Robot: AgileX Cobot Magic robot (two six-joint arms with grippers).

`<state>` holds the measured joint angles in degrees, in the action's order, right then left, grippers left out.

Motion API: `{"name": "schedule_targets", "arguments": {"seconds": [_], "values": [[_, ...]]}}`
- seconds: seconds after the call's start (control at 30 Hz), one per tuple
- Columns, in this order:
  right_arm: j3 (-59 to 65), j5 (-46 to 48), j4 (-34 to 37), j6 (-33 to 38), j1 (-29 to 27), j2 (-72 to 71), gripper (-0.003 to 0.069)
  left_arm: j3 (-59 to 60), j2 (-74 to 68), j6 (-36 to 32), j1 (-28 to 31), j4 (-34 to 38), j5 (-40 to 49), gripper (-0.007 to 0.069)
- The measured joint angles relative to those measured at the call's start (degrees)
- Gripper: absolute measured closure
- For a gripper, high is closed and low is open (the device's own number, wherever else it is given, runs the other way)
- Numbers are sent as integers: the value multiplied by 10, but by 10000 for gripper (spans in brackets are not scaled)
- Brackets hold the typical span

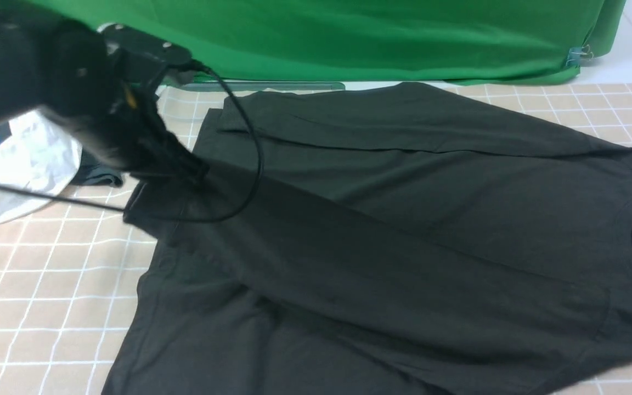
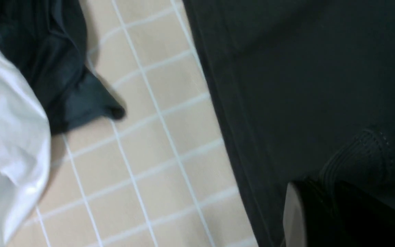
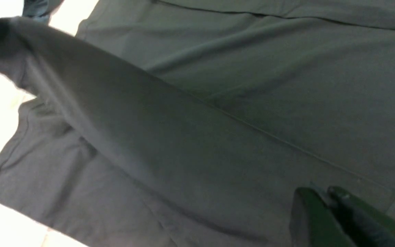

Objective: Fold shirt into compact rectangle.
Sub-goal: 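Fold the left side of the black T-shirt inward over its body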

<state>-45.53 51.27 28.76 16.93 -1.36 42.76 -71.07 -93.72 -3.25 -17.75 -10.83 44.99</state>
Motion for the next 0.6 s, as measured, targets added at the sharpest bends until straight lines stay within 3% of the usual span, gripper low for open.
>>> {"name": "schedule_targets", "arguments": {"seconds": [0.43,0.6], "values": [[0,2,0,-2,0,0,558,-62,-135,27,0,-61,-25,585],[-4,49,-1,-19,0,22,528,-71,-145,32,0,-86,-53,454]]}}
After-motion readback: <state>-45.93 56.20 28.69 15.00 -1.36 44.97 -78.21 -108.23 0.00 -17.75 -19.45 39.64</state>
